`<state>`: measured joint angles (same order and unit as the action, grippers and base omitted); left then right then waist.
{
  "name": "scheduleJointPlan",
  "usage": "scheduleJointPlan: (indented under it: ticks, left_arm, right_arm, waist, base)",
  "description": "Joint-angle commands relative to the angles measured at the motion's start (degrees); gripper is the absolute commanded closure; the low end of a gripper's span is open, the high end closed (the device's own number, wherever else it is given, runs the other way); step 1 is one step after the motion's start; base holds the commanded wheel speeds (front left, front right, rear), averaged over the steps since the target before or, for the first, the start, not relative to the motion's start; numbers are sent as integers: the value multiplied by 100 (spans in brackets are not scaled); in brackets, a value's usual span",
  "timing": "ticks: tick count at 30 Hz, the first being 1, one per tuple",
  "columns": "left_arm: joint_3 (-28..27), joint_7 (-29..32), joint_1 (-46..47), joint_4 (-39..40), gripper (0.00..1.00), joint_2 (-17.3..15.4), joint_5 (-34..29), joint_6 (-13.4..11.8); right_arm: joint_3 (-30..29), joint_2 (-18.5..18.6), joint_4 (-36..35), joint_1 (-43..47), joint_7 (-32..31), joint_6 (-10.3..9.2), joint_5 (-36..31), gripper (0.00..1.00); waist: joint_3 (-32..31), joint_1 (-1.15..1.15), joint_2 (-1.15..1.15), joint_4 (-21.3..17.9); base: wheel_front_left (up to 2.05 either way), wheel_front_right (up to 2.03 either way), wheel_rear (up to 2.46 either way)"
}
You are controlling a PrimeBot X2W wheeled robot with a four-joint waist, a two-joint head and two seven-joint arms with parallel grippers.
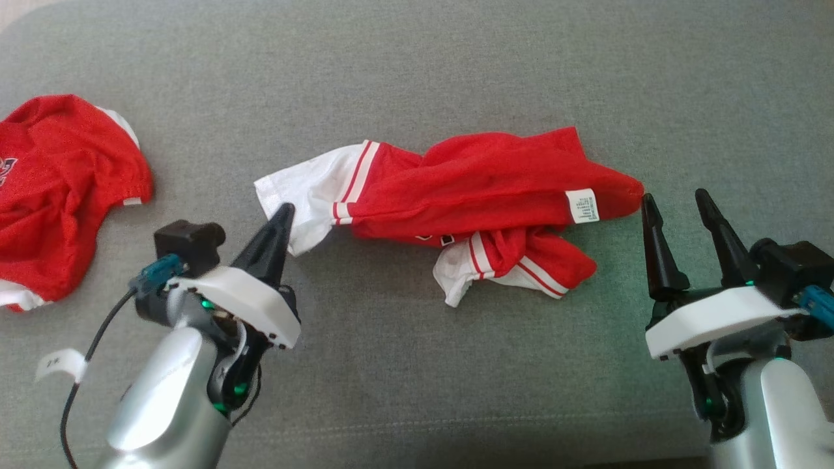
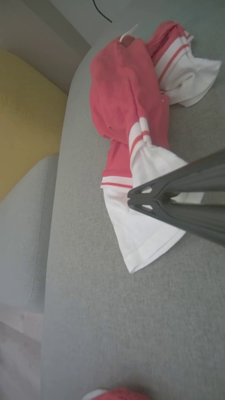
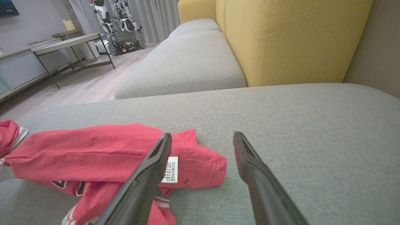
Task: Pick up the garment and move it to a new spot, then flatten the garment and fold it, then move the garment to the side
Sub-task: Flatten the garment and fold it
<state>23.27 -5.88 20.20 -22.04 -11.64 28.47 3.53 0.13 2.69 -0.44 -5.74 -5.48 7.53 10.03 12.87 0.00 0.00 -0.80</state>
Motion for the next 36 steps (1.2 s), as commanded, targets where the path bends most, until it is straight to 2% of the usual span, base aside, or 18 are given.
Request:
scheduleJointPlan:
  ticks: [1,2,11,16,26,36]
  left_arm:
    - [-217,-90,220,231,58,-184,-66,-53]
    - [-231,-167,211,277,0,-205,-127,-124]
    - [-659,-781,-237,1044,0,-539,-649,-987]
    - [-898,-862,-771,1631,0,-731,-791,-1283]
    - [-895,-818,-1740,2172,0,-849,-789,-1424]
    - [-832,-650,-1903,2309,0,-864,-750,-1494]
  right_arm:
    - [121,19,-222,-170,69,-4,1,0]
    - [121,19,-224,-161,65,-4,-4,0]
    - [137,19,-265,-117,55,-4,-171,0]
    - [121,19,-339,-27,7,-4,-220,0]
    - [168,19,-396,245,-119,-4,-229,0]
    - [192,19,-436,338,-197,-4,-183,0]
  waist:
    - [-18,0,0,13]
    - [-36,0,0,23]
    - [-332,0,0,153]
    - [-546,0,0,232]
    - [-933,0,0,294]
    - [-1016,0,0,304]
  base:
    - [0,0,0]
    - [0,0,0]
    - [0,0,0]
    - [0,0,0]
    - [0,0,0]
    - [0,0,0]
